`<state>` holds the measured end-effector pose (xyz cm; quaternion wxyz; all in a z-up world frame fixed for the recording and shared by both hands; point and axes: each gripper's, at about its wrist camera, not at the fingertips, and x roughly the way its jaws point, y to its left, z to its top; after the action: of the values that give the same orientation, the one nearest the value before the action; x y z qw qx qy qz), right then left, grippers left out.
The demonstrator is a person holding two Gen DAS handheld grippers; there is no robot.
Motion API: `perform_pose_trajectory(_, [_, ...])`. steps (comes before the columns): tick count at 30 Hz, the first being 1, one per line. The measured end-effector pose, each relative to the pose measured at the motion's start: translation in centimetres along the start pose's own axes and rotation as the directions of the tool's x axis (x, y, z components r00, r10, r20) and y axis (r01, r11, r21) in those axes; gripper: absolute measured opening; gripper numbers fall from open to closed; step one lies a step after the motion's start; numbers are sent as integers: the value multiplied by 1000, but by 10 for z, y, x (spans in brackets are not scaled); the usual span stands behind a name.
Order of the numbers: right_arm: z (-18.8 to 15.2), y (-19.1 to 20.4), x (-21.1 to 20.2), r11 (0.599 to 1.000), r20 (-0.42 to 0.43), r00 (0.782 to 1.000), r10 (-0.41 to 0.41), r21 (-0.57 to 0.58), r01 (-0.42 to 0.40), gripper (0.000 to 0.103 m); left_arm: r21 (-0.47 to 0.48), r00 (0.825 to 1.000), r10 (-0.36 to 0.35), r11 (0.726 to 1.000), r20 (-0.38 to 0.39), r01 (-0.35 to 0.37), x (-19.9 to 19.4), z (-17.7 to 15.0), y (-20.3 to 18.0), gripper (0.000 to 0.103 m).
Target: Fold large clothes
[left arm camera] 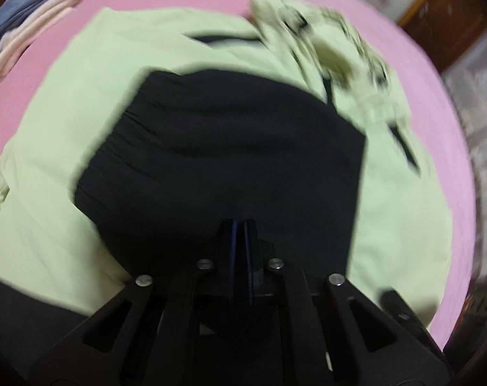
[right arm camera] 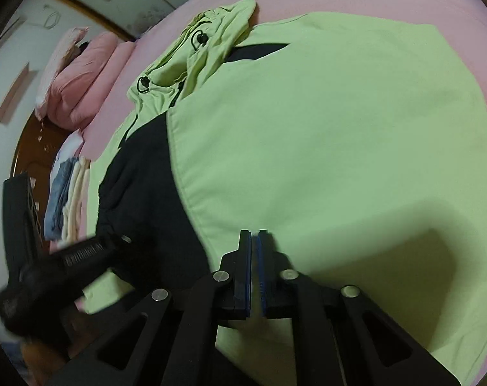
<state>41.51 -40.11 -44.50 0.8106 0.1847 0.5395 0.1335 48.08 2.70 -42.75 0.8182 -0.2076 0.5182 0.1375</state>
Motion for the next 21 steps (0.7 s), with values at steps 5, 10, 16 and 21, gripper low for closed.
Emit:
perform_pose_trajectory(5, [3, -71, -48, 965, 122, 961, -247, 125, 232, 0, -26, 999, -23, 999, 31, 23, 3, 19, 55, 1])
perform_pose_trajectory(10, [-3, -52, -74, 921, 243, 889, -388, 138, 364, 0, 41, 997, 41, 998, 60, -43, -11, 14, 34, 1])
perform_pose_trajectory(16, [-28, -7, -38, 965, 145, 989, 37, 251, -73, 0, 124, 987, -156, 980, -26, 158, -33, -24, -19, 1])
perform_pose_trajectory(21, [-42, 2, -10, 952, 30, 1000, 10, 305, -19, 0, 222, 999, -10, 975, -52, 21, -22, -47, -24, 1])
